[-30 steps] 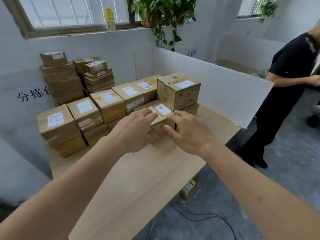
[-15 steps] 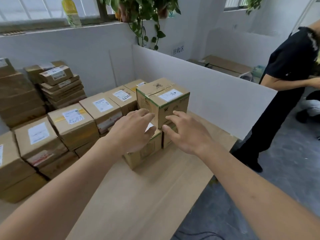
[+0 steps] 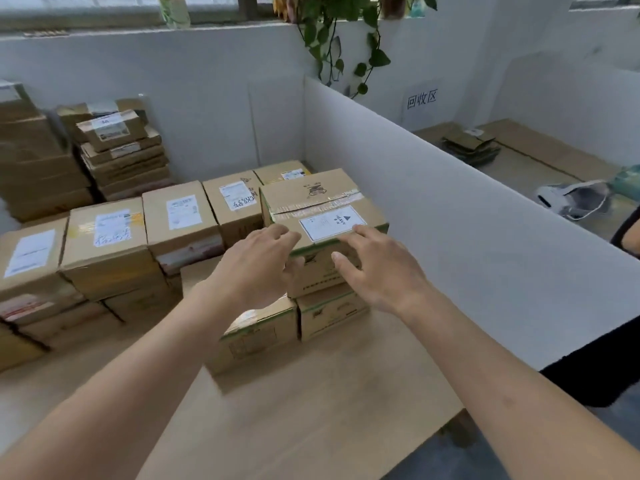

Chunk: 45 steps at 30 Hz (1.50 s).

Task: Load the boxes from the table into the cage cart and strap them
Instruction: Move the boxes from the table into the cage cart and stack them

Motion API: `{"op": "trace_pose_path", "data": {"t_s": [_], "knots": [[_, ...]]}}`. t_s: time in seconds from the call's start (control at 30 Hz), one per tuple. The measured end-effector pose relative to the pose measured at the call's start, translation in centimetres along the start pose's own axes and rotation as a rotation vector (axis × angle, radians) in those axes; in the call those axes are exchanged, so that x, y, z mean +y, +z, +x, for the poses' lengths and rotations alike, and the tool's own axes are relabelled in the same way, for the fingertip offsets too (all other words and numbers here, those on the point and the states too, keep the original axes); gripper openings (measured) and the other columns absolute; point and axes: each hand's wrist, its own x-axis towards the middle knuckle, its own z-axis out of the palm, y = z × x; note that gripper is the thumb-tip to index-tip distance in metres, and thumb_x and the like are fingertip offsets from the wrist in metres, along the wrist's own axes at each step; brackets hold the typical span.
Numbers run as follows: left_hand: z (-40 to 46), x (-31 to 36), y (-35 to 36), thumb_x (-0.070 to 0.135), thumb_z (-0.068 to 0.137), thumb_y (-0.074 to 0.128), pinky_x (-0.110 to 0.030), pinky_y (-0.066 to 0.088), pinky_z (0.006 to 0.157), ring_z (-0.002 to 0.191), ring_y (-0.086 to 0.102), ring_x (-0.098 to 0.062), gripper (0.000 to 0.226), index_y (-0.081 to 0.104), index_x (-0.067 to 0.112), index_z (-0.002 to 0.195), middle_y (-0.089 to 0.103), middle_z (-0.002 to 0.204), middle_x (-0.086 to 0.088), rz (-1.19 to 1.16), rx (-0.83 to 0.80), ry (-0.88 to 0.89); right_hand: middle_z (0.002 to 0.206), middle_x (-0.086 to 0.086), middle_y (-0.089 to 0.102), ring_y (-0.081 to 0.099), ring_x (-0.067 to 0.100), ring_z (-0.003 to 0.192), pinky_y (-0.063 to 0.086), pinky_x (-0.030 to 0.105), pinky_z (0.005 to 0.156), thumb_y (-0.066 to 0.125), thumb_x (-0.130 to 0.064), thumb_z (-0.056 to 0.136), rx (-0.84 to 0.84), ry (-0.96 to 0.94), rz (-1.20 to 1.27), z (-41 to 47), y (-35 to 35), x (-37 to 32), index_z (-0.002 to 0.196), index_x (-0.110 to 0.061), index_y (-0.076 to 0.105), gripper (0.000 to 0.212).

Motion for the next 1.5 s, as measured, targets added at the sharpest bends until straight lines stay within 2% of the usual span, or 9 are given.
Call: {"op": "trace_pose_path", "data": {"t_s": [0.23, 0.37, 0.57, 0.7, 0.77, 0.97, 1.17, 1.33, 1.5], "knots": [[5.3, 2.2, 3.3, 0.044, 0.107, 0.045, -0.040, 0.050, 0.096, 0.132, 0.049, -0.025, 0.047, 0.047, 0.023, 0.149, 0.041, 0.154, 0.001, -0.061, -0.057, -0.252, 0.155, 0.001, 0.045, 0.045, 0.025, 0.139, 0.039, 0.039, 0.109, 0.044, -0.052, 0.105, -0.077, -0.085, 0.028, 6.5, 0.5, 7.7, 0.147, -0.027, 0.054, 0.050], [7.0, 1.6, 4.7, 0.047, 0.107, 0.041, -0.039, 0.050, 0.090, 0.129, 0.052, -0.030, 0.040, 0.053, 0.025, 0.138, 0.034, 0.156, -0.009, -0.068, -0.087, -0.351, 0.163, 0.002, 0.033, 0.038, 0.026, 0.145, 0.041, 0.042, 0.108, 0.044, -0.052, 0.105, -0.116, -0.075, 0.055, 10.2, 1.7, 9.5, 0.150, -0.029, 0.050, 0.051], [9.1, 0.4, 6.5, 0.051, 0.107, 0.040, -0.050, 0.048, 0.104, 0.136, 0.049, -0.044, 0.054, 0.028, 0.036, 0.158, 0.009, 0.170, -0.015, -0.229, -0.093, -0.488, 0.170, 0.008, 0.019, 0.034, 0.033, 0.149, 0.044, 0.046, 0.107, 0.047, -0.057, 0.101, -0.110, 0.016, 0.158, 14.6, 4.2, 11.1, 0.150, -0.038, 0.045, 0.052], [9.6, -0.2, 7.6, 0.051, 0.107, 0.043, -0.044, 0.039, 0.113, 0.143, 0.043, -0.033, 0.062, 0.021, 0.035, 0.162, 0.029, 0.163, -0.008, -0.434, -0.062, -0.489, 0.144, 0.009, 0.052, 0.052, 0.028, 0.127, 0.044, 0.039, 0.088, 0.055, -0.060, 0.097, -0.092, 0.082, 0.327, 15.2, 5.4, 11.7, 0.152, -0.043, 0.038, 0.061], [9.5, -0.3, 7.8, 0.051, 0.106, 0.046, -0.042, 0.035, 0.114, 0.144, 0.040, -0.030, 0.066, 0.018, 0.034, 0.164, 0.031, 0.161, -0.009, -0.506, -0.060, -0.502, 0.138, 0.006, 0.057, 0.054, 0.025, 0.117, 0.041, 0.036, 0.084, 0.057, -0.062, 0.094, -0.074, 0.097, 0.367, 14.9, 5.7, 11.8, 0.153, -0.044, 0.036, 0.065], [8.4, 0.1, 6.8, 0.066, 0.095, 0.057, -0.044, 0.040, 0.115, 0.142, 0.041, -0.028, 0.093, 0.010, 0.027, 0.165, 0.029, 0.162, -0.009, -0.515, -0.090, -0.495, 0.148, 0.000, 0.055, 0.055, 0.024, 0.129, 0.048, 0.039, 0.095, 0.065, -0.065, 0.087, -0.039, 0.141, 0.411, 12.8, 5.3, 11.0, 0.158, -0.037, 0.032, 0.083], [5.5, -0.5, 4.5, 0.065, 0.088, 0.068, -0.032, 0.038, 0.094, 0.116, 0.041, -0.014, 0.095, 0.020, 0.024, 0.158, 0.042, 0.149, -0.006, -0.503, -0.034, -0.404, 0.150, -0.001, 0.055, 0.052, 0.021, 0.134, 0.049, 0.042, 0.107, 0.065, -0.073, 0.078, 0.001, 0.166, 0.452, 8.9, 4.0, 8.9, 0.159, -0.035, 0.032, 0.096], [2.2, -1.6, 2.3, 0.067, 0.083, 0.071, -0.026, 0.033, 0.100, 0.136, 0.041, -0.019, 0.109, 0.014, 0.019, 0.163, 0.040, 0.155, -0.006, -0.494, 0.023, -0.326, 0.151, 0.000, 0.053, 0.051, 0.022, 0.136, 0.049, 0.046, 0.109, 0.064, -0.078, 0.075, 0.087, 0.177, 0.455, 5.0, 2.9, 5.7, 0.160, -0.034, 0.028, 0.102], [-1.6, -2.5, -0.3, 0.074, 0.076, 0.069, -0.034, 0.032, 0.116, 0.145, 0.036, -0.022, 0.122, 0.010, 0.015, 0.165, 0.033, 0.163, -0.007, -0.466, 0.058, -0.276, 0.157, 0.001, 0.045, 0.045, 0.020, 0.140, 0.046, 0.046, 0.112, 0.070, -0.071, 0.080, 0.179, 0.150, 0.433, 1.6, 1.6, 2.5, 0.161, -0.032, 0.025, 0.100]]}}
